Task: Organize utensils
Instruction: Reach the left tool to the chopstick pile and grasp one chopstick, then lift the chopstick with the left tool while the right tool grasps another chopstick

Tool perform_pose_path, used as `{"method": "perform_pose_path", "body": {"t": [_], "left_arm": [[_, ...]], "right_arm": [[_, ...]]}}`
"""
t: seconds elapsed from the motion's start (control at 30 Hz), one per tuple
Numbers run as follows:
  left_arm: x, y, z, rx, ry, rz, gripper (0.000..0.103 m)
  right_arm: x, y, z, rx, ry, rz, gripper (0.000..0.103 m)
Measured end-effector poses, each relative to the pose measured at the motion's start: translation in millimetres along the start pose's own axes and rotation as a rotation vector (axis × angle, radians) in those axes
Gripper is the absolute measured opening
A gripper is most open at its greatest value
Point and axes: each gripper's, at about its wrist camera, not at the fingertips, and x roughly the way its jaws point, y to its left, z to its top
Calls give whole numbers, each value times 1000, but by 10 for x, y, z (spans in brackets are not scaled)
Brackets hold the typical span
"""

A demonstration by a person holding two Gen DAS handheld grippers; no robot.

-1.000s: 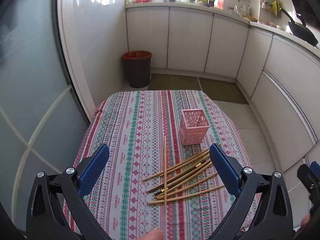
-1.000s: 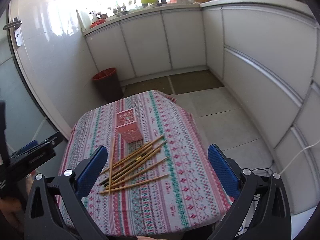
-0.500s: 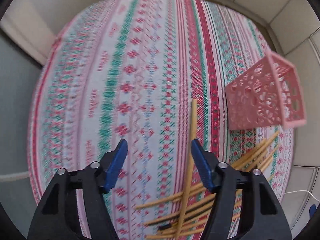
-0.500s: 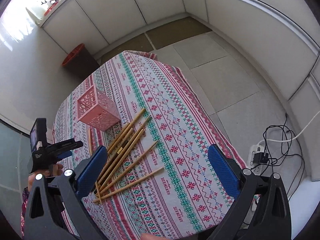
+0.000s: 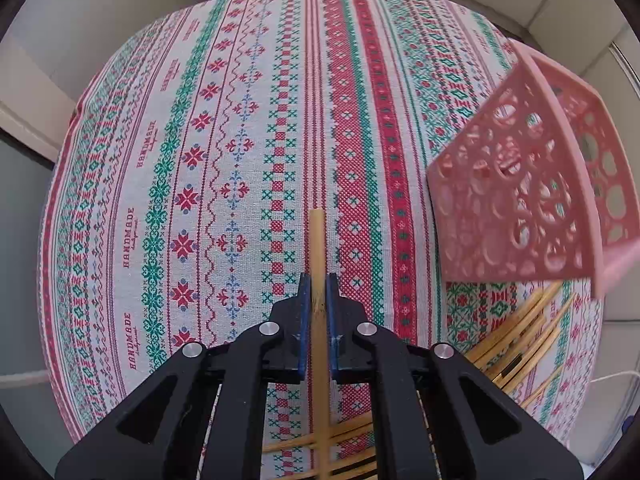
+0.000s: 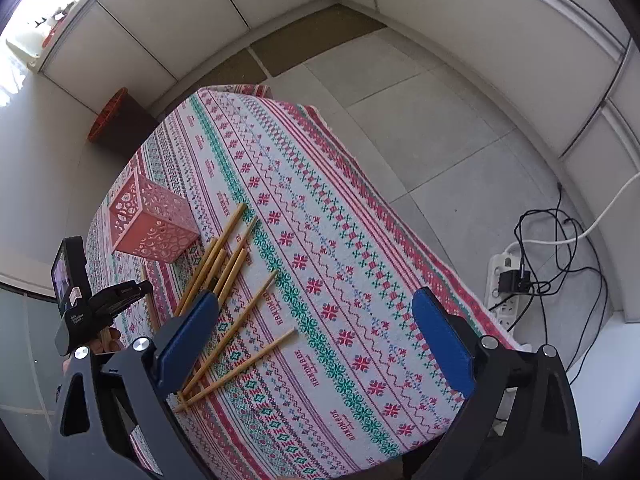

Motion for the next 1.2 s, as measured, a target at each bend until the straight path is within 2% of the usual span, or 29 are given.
{"method": "perform_pose_path", "body": {"t": [0.1,0.17,0.27,0.4,0.47,0.6,0.67,0.73,0.77,0.83,0.93,1.03,1.2], "left_arm": [[-55,2,-152,-6,-32,-23,6],[-219,155,-304,9,-74,-31,6],[-606,269,-550,28,-138,-45,6],[-1174,448,-824,23,-235,-128,6],[-1433,493,-932,31,-294,-156,6],[-1823,638,-862,31,-384,-204,6],[-1900,773,-827,22,-421,-215,6],[-1978,849,-806,10,-440,-227,6],[-2017,899,-812,2,-450,-241,6],[-2091,988,-818,-10,-470,-262,6],[-2178,1063,-829,-23,-495,-277,6],[-2227,1082,-840,-26,-506,-285,6],[-2343,1048,-886,-21,-536,-299,6]], "right_arm": [[139,5,-77,53,86,40,90],[266,37,-149,73,159,46,78],[462,86,-288,115,229,-1,68],[697,115,-469,271,312,-25,63],[782,173,-535,343,311,-47,60],[942,392,-603,411,303,-118,48],[1044,484,-606,439,319,-147,32],[1222,537,-631,464,363,-192,26],[1185,567,-619,485,325,-213,22],[1181,608,-619,505,306,-240,14],[1176,605,-627,529,288,-215,7],[1080,462,-568,519,273,-165,6],[724,436,-520,413,192,-75,6]]}}
